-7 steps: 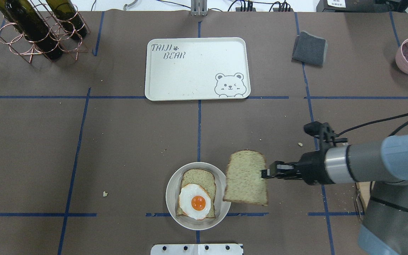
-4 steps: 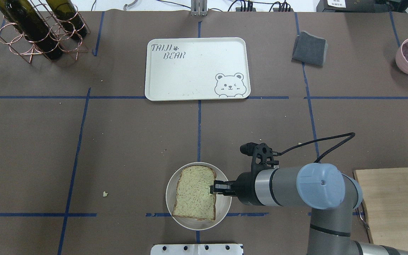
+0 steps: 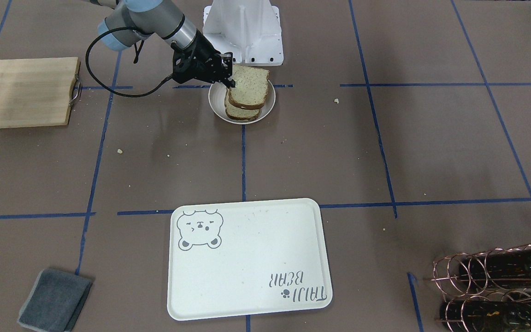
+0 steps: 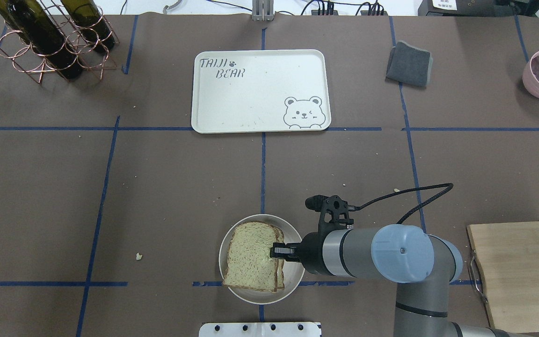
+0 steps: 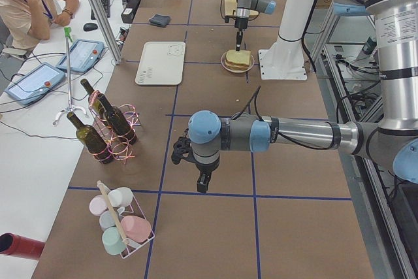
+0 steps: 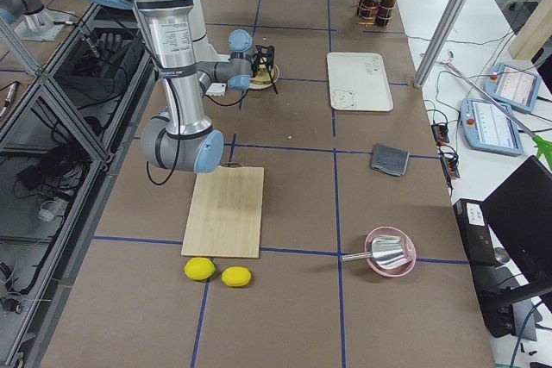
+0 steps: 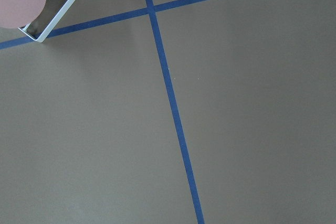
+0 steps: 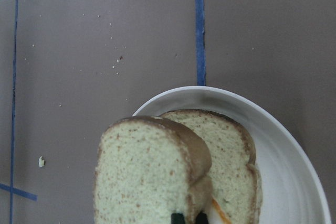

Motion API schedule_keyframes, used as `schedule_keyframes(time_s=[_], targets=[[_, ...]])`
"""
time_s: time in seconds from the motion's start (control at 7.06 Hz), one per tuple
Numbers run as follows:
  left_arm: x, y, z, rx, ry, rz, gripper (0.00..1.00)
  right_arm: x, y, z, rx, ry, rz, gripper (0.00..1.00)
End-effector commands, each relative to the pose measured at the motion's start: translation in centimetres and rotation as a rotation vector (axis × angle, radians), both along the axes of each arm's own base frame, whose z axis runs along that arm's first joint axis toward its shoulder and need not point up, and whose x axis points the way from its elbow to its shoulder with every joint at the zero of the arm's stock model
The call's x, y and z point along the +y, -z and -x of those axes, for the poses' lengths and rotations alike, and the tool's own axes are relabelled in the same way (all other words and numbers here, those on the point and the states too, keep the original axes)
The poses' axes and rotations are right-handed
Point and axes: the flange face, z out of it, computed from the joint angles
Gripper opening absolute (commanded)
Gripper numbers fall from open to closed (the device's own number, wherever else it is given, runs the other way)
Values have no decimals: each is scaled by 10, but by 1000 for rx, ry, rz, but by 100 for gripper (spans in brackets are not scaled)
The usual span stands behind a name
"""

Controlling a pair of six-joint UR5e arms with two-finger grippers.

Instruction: Make sandwich and place on tray

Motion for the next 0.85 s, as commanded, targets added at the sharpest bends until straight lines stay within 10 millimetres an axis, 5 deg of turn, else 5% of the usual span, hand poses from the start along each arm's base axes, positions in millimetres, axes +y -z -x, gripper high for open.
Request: schedule_keyframes(time_s=[0.0, 0.28, 0.57, 0.71], targets=[[0, 0, 1, 0, 2, 0, 100, -22, -1, -14, 28, -35, 9, 100], [-1, 10, 0, -3, 0, -23, 100, -58, 29, -71, 132, -5, 90, 100], [-16, 53, 0, -9, 0, -130, 100, -126, 17, -139, 242, 23, 89, 100], [-42, 82, 1, -29, 5, -206, 100, -162, 4, -178, 309, 43, 40, 100]])
